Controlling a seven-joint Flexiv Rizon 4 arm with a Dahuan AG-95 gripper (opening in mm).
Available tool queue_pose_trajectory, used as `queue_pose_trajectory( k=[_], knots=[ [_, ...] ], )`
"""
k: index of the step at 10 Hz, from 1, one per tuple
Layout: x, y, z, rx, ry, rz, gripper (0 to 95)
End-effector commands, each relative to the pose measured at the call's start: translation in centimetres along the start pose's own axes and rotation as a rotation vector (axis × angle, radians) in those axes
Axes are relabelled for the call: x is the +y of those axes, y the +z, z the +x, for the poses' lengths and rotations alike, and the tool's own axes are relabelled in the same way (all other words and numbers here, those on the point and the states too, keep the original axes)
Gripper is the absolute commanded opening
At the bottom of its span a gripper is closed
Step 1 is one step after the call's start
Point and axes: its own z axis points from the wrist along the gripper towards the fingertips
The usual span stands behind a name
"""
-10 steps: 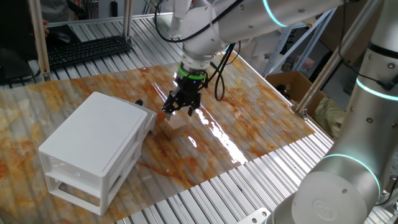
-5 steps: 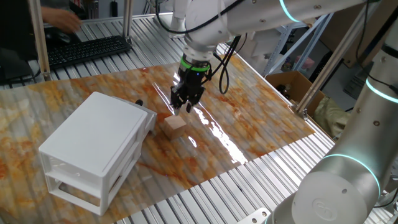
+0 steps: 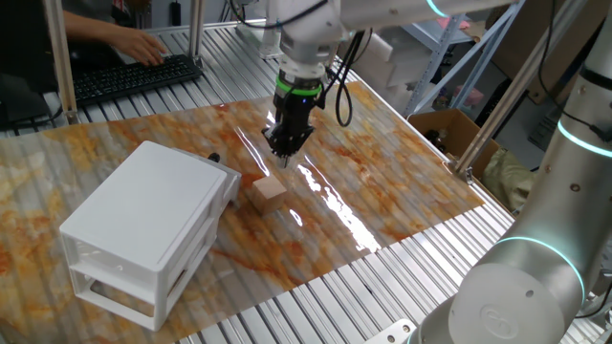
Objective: Take something out of a drawer
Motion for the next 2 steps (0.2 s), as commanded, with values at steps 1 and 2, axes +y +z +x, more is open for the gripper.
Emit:
queue_pose_trajectory(
  k=[1,2],
  knots=[
    [-0.04,-0.05,-0.07,0.004,0.0,0.001,0.0],
    [-0.04,-0.14,-0.05,0.005,0.001,0.001,0.0]
  ],
)
